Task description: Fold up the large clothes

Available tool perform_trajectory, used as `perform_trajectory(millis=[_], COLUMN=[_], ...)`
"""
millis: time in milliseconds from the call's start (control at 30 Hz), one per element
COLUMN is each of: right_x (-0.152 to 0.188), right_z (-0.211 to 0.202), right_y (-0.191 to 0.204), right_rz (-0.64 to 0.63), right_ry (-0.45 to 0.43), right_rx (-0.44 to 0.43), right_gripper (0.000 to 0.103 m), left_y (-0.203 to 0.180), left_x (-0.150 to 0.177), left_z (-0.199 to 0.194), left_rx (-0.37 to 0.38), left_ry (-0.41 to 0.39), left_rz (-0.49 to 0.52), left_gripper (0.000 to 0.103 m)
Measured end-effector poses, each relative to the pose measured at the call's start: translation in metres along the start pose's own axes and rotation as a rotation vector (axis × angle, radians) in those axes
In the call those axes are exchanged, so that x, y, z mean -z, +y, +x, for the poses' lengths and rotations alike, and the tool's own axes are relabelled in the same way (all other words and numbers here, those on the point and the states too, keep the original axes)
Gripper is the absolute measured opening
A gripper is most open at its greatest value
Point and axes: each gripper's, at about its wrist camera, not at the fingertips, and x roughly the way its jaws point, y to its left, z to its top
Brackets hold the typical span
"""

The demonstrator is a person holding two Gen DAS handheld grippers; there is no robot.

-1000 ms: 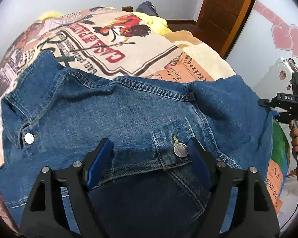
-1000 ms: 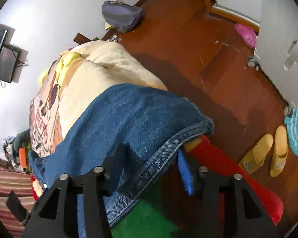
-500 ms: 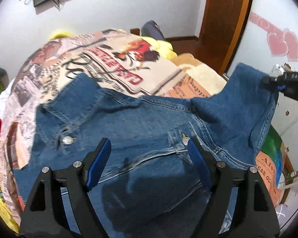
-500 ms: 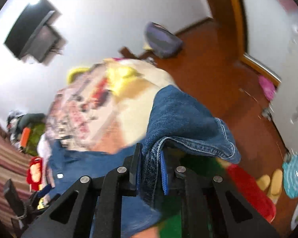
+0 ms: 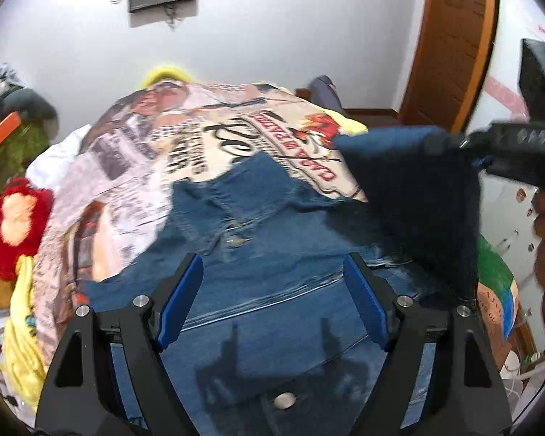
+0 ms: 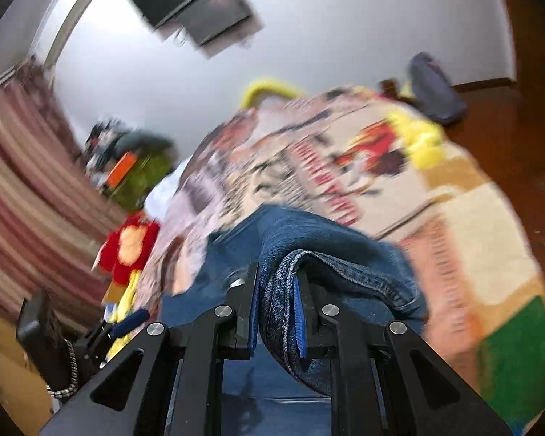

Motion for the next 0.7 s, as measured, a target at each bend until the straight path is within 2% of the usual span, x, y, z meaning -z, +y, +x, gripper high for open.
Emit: perform_trajectory(millis=[167,333,500,700], right_x=[0.043,0.09,0.122,0.153], right_z=[0.056,0.088,0.099,0.091], right_y=[0.049,0.062,0.056,0.06], right_rz=[-0.098,-0.169,-0.218,-0.328], right_ry=[0.144,0.249,0.298,0.34], right_rx=[-0.012,0.032,0.089,0.171], right_gripper=[0.013,0.014,0.014,0.014], left_y=[0.031,0.057,0.067,0.067], left_x=[0.016,0.036,0.054,0.069], left_z=[-0.018,-0.027,-0.027,-0.023], left_rx=[-0.036,-0.065,-0.092,-0.077], left_ry=[-0.012,0.004,0.033,0.069], left_rz=[-0.048,-0.092,-0.105,-0.128], left_gripper=[0.08,0.081,0.081,0.081])
